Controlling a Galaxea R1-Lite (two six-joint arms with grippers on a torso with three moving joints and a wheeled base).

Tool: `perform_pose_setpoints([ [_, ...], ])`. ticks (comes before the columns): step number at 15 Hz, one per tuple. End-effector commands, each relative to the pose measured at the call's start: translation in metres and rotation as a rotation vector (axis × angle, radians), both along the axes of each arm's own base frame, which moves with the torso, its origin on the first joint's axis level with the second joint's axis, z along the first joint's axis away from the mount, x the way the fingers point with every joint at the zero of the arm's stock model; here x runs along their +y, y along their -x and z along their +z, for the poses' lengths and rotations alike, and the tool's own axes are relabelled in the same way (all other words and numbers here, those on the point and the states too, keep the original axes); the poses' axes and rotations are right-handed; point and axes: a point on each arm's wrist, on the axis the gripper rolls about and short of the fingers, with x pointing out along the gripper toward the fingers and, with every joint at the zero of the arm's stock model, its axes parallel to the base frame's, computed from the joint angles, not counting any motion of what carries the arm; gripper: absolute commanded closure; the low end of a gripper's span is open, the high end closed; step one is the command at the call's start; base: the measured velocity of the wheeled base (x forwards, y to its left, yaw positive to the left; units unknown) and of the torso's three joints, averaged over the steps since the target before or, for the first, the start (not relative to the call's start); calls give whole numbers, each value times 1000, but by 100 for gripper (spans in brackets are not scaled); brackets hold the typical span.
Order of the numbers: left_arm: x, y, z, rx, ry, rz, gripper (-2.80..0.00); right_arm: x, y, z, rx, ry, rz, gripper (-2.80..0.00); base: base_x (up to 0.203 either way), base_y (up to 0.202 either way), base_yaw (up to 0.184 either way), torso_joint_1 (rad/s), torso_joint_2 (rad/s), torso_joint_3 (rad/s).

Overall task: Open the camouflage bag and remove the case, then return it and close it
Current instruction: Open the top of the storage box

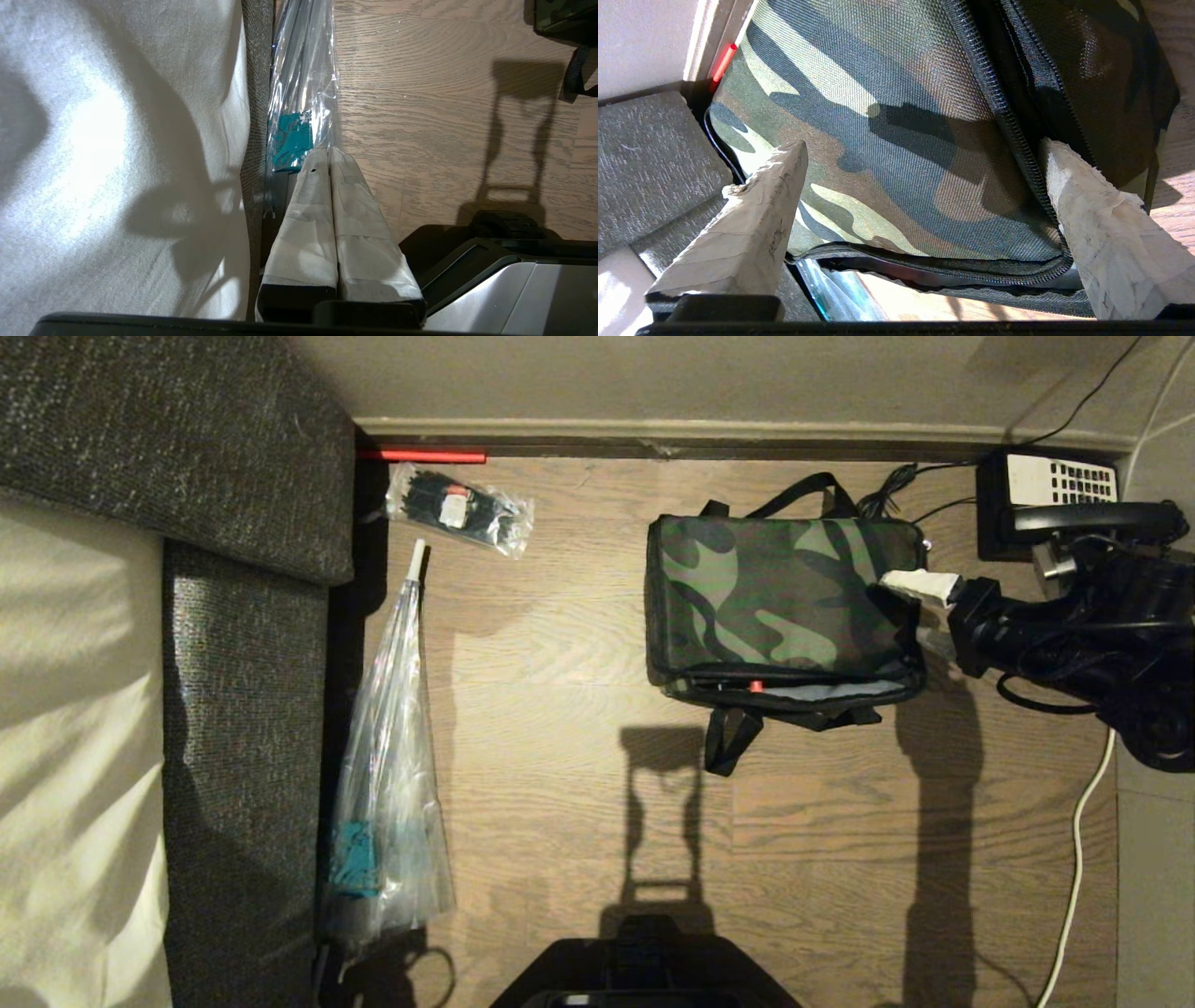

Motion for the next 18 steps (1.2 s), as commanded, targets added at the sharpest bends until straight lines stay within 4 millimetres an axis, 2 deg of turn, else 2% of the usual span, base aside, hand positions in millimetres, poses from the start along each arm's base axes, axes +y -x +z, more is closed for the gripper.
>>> perform_pose_setpoints([
  [1,0,0,0,2,0,1,0,0,1,5,-6,-21,3,-280,0,0,0,0,0,0],
  [7,0,0,0,2,0,1,0,2,4,14,25,-108,9,-280,0,0,0,0,0,0],
  [12,0,0,0,2,0,1,0,15,7,19,68,-182,45,-280,0,0,0,0,0,0],
  [18,0,0,0,2,0,1,0,17,3,30,86,-258,55,-280,0,0,0,0,0,0],
])
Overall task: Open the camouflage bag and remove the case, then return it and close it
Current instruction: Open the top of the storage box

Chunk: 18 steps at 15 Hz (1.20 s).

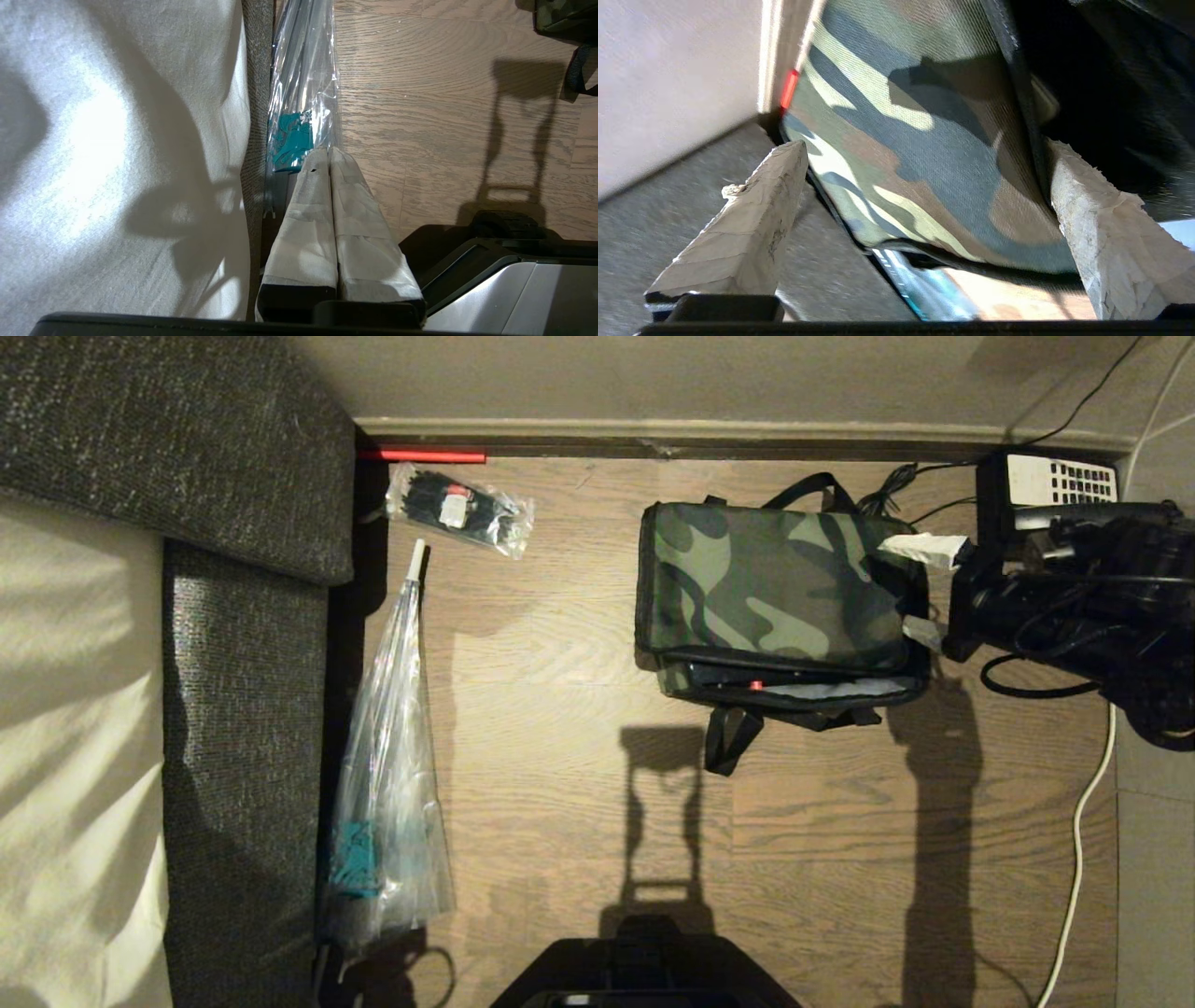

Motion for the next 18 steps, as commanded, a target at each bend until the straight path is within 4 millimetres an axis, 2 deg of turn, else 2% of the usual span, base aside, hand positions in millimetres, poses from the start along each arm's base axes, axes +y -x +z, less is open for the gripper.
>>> perform_pose_setpoints([
  [1,0,0,0,1,0,1,0,0,-2,7,-8,-11,4,-280,0,0,0,0,0,0],
  [6,0,0,0,1,0,1,0,10,-5,8,57,-43,-6,-280,0,0,0,0,0,0],
  [8,0,0,0,1,0,1,0,16,-8,14,84,-102,-9,-280,0,0,0,0,0,0],
  [18,0,0,0,1,0,1,0,17,-9,51,98,-178,-19,-280,0,0,0,0,0,0],
])
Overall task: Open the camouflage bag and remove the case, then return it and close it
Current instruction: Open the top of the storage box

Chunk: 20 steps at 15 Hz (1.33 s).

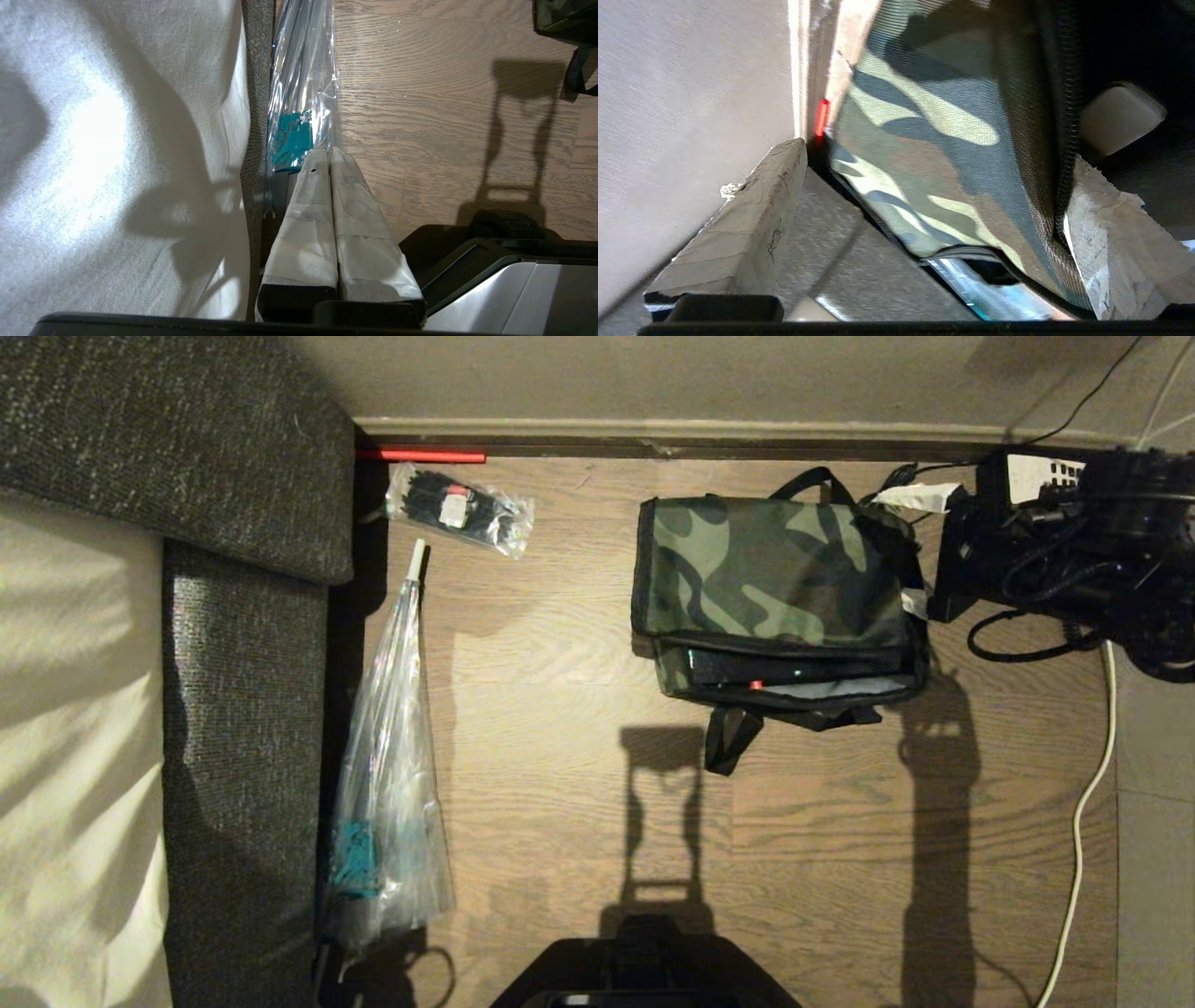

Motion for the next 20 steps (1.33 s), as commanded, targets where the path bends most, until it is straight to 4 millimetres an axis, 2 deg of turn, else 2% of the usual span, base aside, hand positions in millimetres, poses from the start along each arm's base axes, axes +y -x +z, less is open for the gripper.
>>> perform_pose_setpoints([
  [1,0,0,0,1,0,1,0,0,3,13,-11,-31,3,-280,0,0,0,0,0,0],
  [7,0,0,0,1,0,1,0,-4,3,24,-17,-86,-37,-280,0,0,0,0,0,0],
  [13,0,0,0,1,0,1,0,-5,2,51,-80,-100,-79,-280,0,0,0,0,0,0],
  [20,0,0,0,1,0,1,0,-5,5,72,-132,-103,-79,-280,0,0,0,0,0,0],
])
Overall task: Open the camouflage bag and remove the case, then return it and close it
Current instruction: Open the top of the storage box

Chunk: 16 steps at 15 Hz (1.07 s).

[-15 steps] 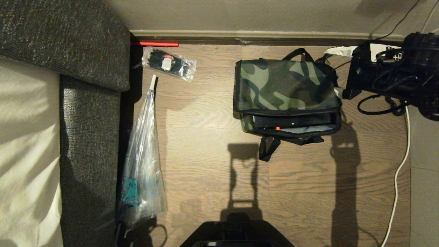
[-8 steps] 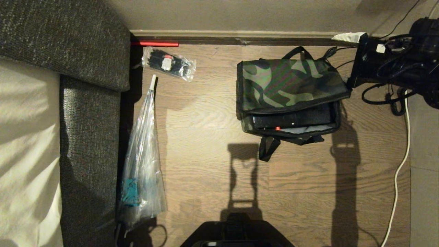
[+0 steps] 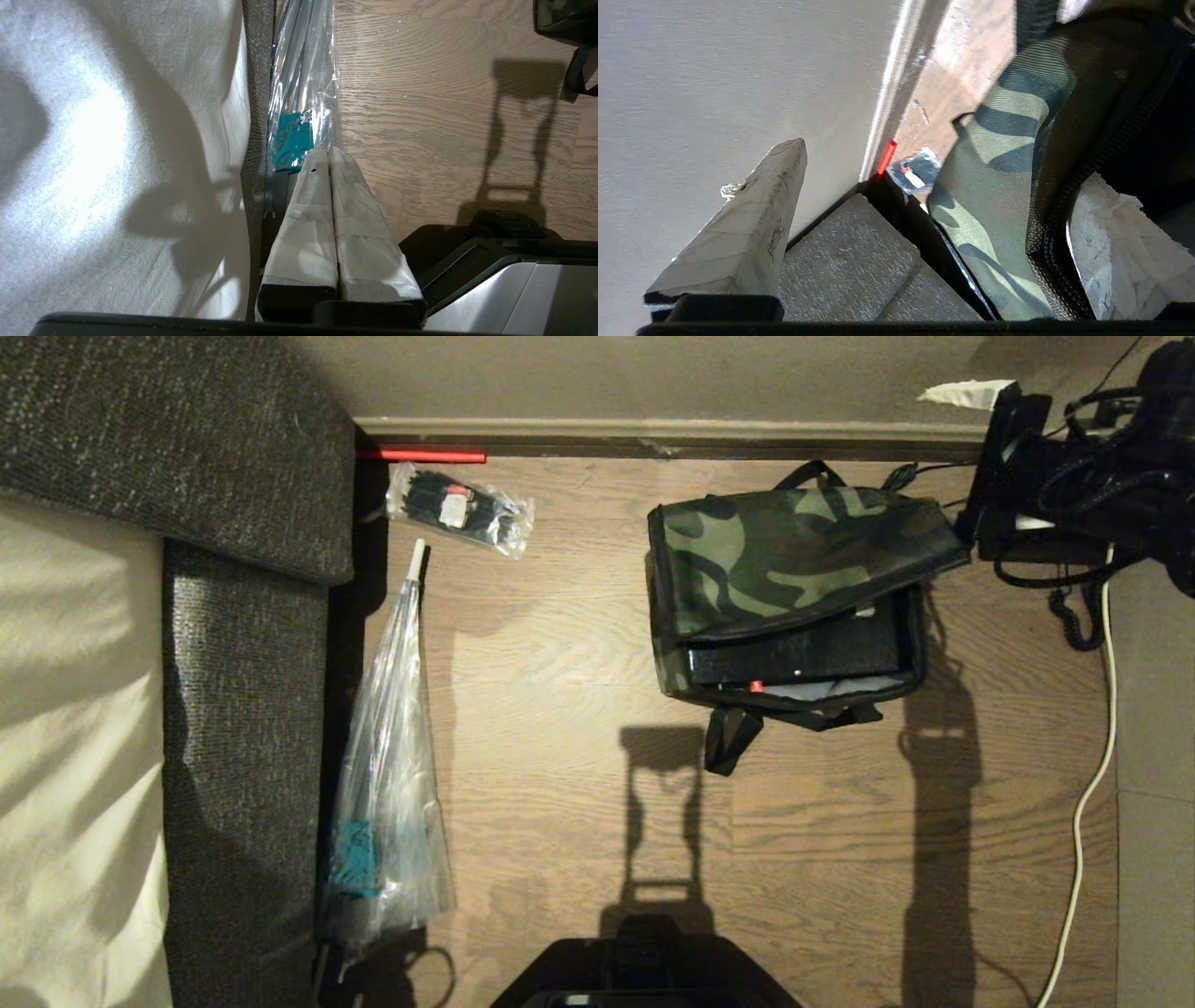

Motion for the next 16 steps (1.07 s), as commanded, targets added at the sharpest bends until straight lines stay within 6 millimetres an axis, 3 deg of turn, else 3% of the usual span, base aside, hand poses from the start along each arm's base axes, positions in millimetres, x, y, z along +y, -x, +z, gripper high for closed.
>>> perform_pose_setpoints([
  [1,0,0,0,1,0,0,0,0,2,8,-29,-2,-2,-280,0,0,0,0,0,0],
  [9,0,0,0,1,0,0,0,0,13,28,-101,67,-35,-280,0,0,0,0,0,0],
  [16,0,0,0,1,0,0,0,0,21,58,-244,132,-94,-280,0,0,0,0,0,0],
])
